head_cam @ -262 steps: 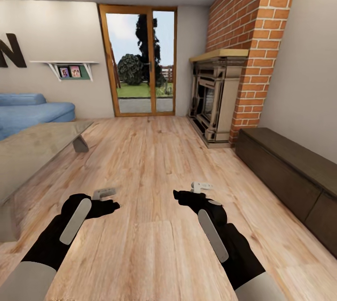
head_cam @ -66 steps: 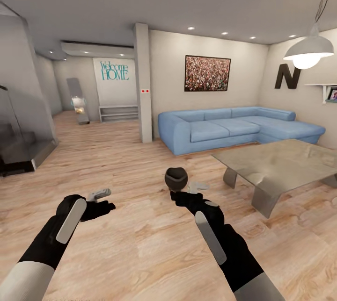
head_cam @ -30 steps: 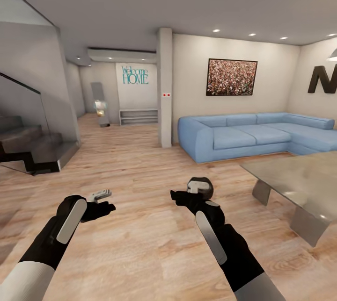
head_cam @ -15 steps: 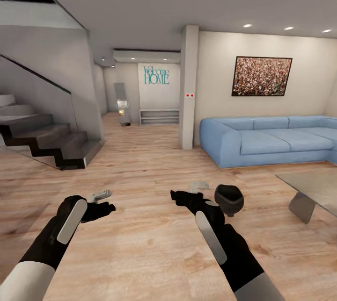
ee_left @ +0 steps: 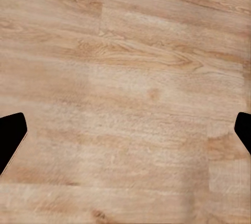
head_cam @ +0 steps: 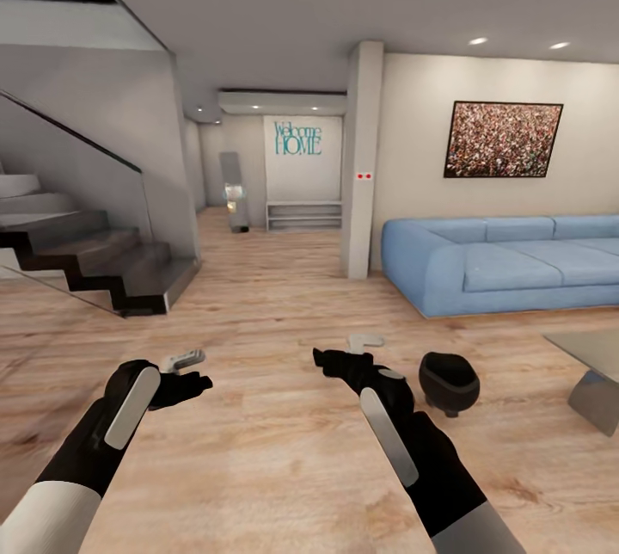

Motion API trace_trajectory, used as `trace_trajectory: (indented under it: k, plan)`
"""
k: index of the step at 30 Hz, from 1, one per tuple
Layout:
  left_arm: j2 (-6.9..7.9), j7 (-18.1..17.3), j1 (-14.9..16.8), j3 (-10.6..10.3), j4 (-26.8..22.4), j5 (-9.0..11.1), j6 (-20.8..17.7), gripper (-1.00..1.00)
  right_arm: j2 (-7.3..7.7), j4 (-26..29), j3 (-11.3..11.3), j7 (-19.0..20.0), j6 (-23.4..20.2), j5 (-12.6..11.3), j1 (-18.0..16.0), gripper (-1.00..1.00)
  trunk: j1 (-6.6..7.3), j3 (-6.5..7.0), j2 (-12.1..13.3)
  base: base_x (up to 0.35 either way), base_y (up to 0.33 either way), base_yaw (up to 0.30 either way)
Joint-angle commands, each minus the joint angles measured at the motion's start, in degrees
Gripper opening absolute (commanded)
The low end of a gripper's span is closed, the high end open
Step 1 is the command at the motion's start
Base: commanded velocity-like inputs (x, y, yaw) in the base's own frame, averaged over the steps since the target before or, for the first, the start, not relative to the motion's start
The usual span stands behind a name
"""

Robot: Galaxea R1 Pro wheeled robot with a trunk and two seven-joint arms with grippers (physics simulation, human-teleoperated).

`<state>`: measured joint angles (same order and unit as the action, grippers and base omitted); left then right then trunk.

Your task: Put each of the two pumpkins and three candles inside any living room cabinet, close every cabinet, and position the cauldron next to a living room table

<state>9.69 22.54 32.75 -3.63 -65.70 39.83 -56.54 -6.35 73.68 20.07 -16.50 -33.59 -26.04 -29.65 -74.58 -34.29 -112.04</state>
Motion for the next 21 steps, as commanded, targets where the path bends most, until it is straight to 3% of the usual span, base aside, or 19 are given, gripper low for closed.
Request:
trace_trajectory:
  k: [1, 21]
  plan:
    - [0.06, 0.58, 0.04, -0.15, -0.04, 0.60, -0.06, 1.00, 0.01, 0.13, 0.07, -0.53, -0.11, -0.63, -0.05, 1.00, -0.02, -0.07, -0.03, 0.266, 0.174, 0.000]
    - [0.06, 0.57, 0.04, -0.24, -0.04, 0.60, -0.06, 1.00, 0.03, 0.21, 0.01, -0.67, -0.07, -0.66, -0.05, 1.00, -0.02, -0.07, -0.03, 0.270, 0.160, 0.000]
